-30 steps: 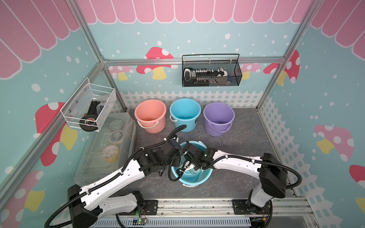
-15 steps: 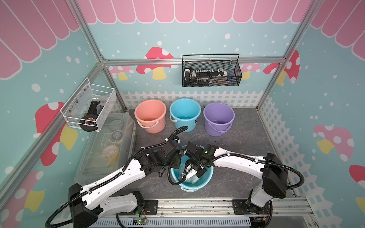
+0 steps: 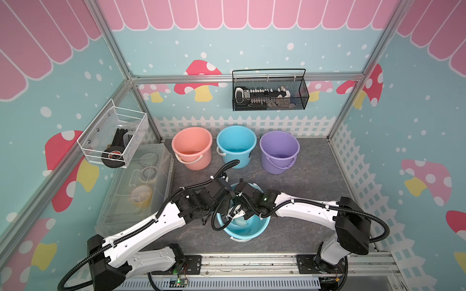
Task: Wipe the inside of the bucket with a cloth
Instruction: Wipe the dirt from the inside of the bucket.
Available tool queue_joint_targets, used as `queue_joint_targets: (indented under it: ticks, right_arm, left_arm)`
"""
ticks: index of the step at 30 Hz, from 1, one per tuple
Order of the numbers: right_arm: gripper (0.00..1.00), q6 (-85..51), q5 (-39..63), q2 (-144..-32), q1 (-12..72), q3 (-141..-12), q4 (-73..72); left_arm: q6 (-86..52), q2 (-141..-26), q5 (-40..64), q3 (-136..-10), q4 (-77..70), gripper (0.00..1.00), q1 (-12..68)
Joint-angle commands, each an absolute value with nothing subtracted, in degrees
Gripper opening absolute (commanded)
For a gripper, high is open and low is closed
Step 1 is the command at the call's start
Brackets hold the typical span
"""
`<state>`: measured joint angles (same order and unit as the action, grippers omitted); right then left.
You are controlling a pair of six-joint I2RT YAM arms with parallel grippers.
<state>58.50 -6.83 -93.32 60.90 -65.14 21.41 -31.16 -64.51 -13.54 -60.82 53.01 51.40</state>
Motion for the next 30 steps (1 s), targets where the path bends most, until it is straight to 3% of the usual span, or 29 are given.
queue_joint_targets:
  ticks: [1, 9, 20, 26, 30]
  right_arm:
    - [0.0, 62.4, -16.8, -92.0, 62.1, -65.0, 20.1]
    - [0.0, 64.0, -18.0, -92.1, 62.2, -68.0, 36.8]
    - [0.0, 60.2, 1.5, -93.5, 62.1, -70.4, 53.6]
    - [0.0, 56.1, 16.4, -91.7, 62.0, -70.0, 50.7]
    - [0.0, 52.3, 19.4, -90.5, 62.0, -67.8, 40.9]
  left_arm:
    - [-33.3, -64.2, -13.2, -63.8, 47.1, 0.0, 51.6]
    - [-33.1, -64.5, -13.9, -64.9, 48.4, 0.0, 51.6]
    - [-33.0, -64.4, -15.8, -67.7, 50.4, 0.0, 51.6]
    - [-31.8, -64.7, -15.6, -69.1, 50.4, 0.0, 51.6]
    - [-31.1, -65.2, -15.0, -69.4, 50.1, 0.0, 51.5]
